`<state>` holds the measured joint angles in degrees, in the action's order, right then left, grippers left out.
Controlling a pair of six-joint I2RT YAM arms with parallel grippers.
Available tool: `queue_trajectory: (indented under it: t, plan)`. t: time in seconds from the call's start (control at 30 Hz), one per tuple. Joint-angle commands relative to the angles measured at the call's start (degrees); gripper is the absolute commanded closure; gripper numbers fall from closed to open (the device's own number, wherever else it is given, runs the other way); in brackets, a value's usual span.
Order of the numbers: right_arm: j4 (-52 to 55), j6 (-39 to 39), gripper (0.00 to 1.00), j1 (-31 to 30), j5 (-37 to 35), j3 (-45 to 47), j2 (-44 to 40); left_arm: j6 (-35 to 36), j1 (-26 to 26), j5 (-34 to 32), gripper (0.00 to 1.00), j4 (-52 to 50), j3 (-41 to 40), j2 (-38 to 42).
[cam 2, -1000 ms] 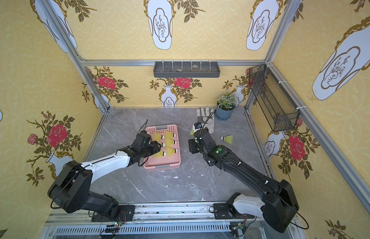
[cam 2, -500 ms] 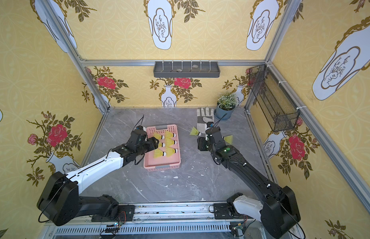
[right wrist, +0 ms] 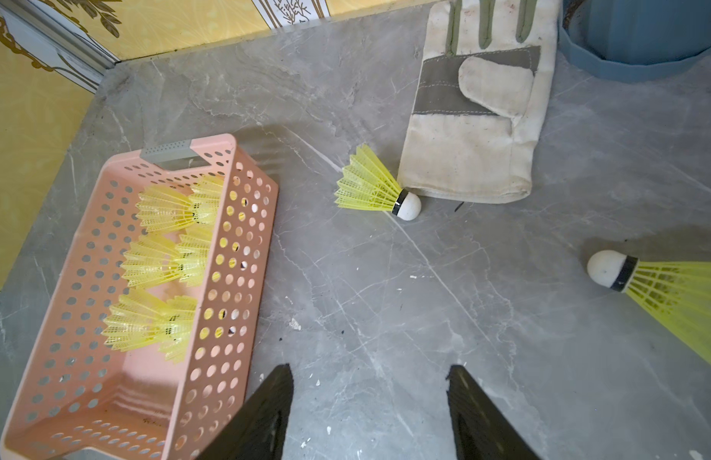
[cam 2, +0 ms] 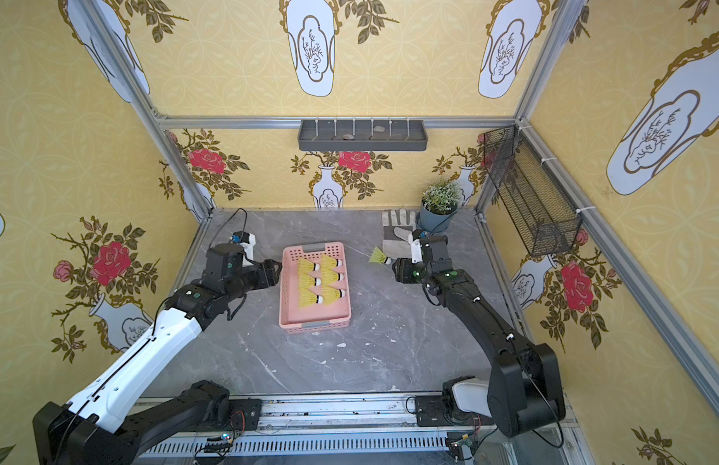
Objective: Put the shuttlecocks into the storage box
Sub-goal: Pick up the shuttlecock at the center of the board.
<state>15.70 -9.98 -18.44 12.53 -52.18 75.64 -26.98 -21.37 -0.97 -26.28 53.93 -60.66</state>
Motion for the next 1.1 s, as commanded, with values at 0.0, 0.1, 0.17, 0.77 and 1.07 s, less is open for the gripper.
queue_trajectory:
  t: [0.0,0.1,0.17,0.77,1.07]
  plan:
    - [3.28,6.11,0.37,0.07,2.07,-1.98,3.39,7.53,2.08,5.42,0.28,-7.52,1.90,1.33]
    - [5.04,9.14,0.38,0.07,0.89,-4.29,7.65,10.36,4.74,8.40,0.28,-9.36,2.72,2.92]
    - [5.17,11.10,0.39,0.08,0.39,-5.64,10.13,11.51,5.90,9.86,0.28,-9.61,2.55,3.96]
    - [3.50,27.45,0.41,0.14,2.48,-19.94,30.46,11.57,7.92,11.91,0.29,-7.20,-0.14,7.14]
    - [7.03,30.28,0.44,0.07,2.99,-28.40,39.28,11.51,8.75,12.71,0.29,-6.94,-0.23,7.14]
